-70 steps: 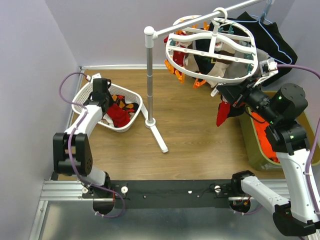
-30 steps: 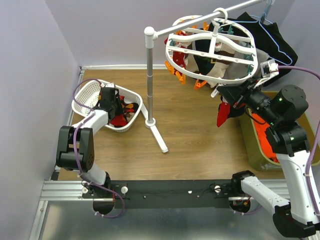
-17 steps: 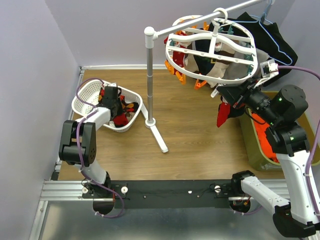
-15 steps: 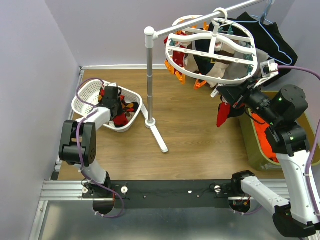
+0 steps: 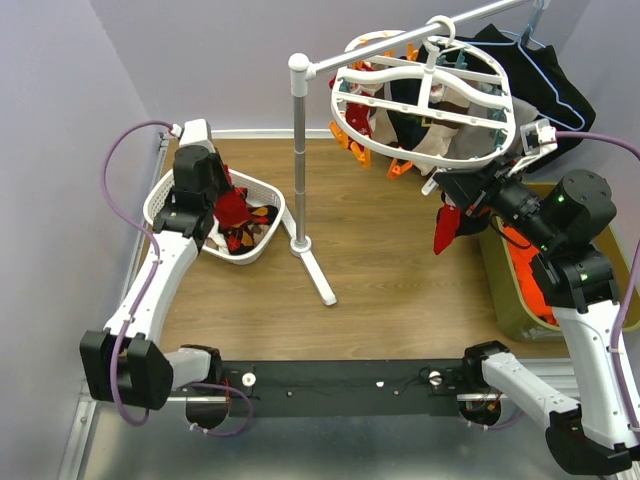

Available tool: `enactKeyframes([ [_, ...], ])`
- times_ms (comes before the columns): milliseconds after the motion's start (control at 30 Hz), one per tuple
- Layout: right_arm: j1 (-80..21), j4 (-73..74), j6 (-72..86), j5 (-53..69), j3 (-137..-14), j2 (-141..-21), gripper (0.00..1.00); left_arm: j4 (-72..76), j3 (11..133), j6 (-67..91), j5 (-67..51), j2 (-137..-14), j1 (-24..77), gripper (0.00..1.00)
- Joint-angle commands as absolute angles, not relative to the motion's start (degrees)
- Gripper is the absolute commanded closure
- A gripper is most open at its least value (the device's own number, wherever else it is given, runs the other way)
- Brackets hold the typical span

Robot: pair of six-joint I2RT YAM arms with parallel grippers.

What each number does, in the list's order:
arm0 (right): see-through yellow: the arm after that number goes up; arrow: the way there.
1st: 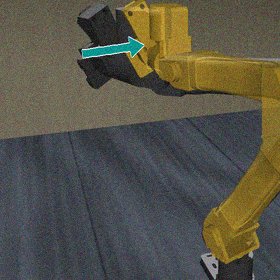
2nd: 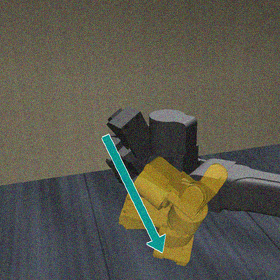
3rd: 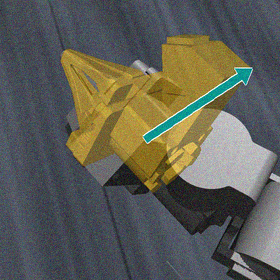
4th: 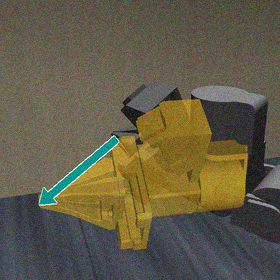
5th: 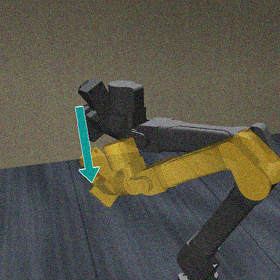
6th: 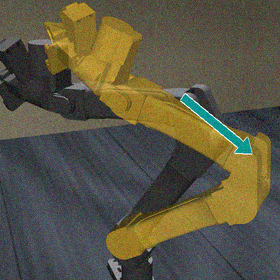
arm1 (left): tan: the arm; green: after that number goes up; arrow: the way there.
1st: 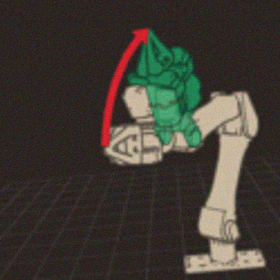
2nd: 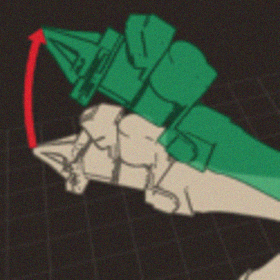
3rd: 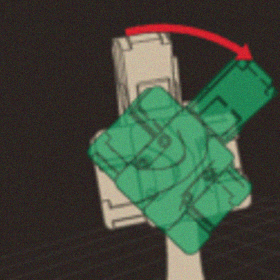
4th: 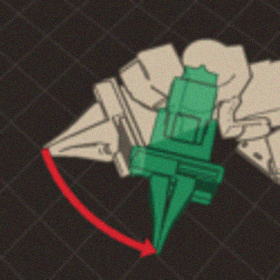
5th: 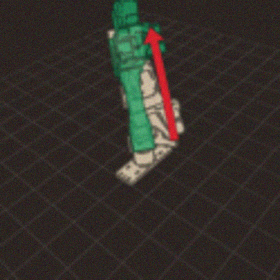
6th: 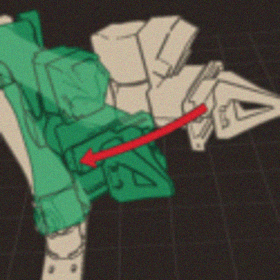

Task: Clip the socks to the hanger
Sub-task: Pick up the sock from the bin, then clamp the sock onto the hanger.

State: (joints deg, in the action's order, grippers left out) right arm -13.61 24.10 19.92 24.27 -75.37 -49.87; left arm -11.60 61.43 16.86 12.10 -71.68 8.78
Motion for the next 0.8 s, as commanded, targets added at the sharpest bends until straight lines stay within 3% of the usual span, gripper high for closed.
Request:
enactKeyframes([
  [0,-13.71,25.22,19.86,25.58,-76.73,-49.83,0.86,-14.32,64.77,15.65,13.28,-69.52,9.23,1.00],
  [100,-13.62,25.05,19.86,25.58,-76.82,-49.92,0.86,-11.53,64.16,13.11,7.14,-66.89,10.28,1.00],
  [500,-13.71,22.41,21.01,26.46,-76.64,-50.71,0.86,8.78,48.89,8.08,-8.51,-46.42,32.06,1.00],
  [767,-13.62,21.62,21.45,26.46,-76.38,-50.98,0.86,21.52,43.68,12.83,-9.24,-49.91,47.09,1.00],
])
